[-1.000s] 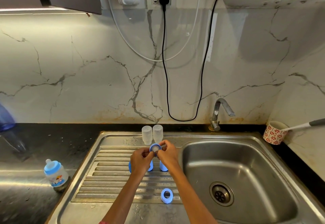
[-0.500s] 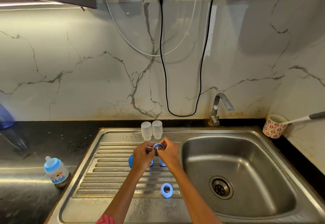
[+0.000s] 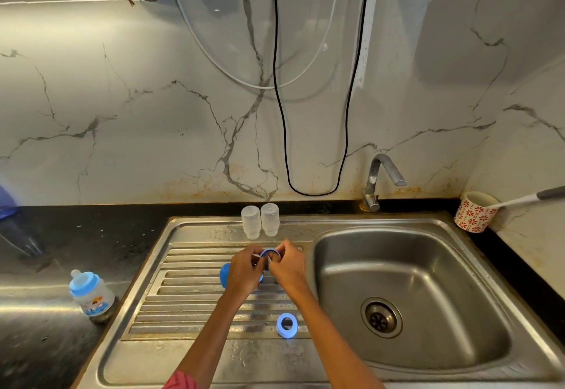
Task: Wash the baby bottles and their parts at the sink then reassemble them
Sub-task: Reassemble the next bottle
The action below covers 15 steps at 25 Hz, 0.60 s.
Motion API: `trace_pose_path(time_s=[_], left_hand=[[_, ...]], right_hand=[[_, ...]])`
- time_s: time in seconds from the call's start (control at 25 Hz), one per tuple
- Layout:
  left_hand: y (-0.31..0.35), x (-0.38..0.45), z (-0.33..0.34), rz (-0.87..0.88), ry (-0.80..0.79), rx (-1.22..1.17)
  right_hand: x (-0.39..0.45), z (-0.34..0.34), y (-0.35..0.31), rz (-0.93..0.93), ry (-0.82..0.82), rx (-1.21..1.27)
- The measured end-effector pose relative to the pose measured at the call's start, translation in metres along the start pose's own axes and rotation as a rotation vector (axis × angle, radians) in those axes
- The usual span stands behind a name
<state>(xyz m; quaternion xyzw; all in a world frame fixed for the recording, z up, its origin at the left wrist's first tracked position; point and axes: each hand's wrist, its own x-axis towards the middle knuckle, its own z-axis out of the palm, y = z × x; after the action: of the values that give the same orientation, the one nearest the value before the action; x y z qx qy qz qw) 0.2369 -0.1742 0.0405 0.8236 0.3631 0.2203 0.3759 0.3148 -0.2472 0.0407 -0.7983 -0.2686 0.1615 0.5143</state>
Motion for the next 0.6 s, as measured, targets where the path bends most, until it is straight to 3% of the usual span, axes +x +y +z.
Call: trace_pose_path(time_s=[0.12, 0.24, 0.6], left_hand=[[-0.008, -0.005, 0.001, -0.024, 0.028, -0.031], [-0.013, -0.011, 0.003, -0.091, 0.034, -0.209], [-0.032, -0.013, -0.009, -0.14, -0.001, -0.215]], right_hand=[[0.004, -0.005, 0.002, 0.102, -0.188, 0.096], [0.005, -0.015, 0.002, 0.252, -0.407, 0.16], [-0.002, 0.006, 0.009, 0.301, -0.392, 0.343]])
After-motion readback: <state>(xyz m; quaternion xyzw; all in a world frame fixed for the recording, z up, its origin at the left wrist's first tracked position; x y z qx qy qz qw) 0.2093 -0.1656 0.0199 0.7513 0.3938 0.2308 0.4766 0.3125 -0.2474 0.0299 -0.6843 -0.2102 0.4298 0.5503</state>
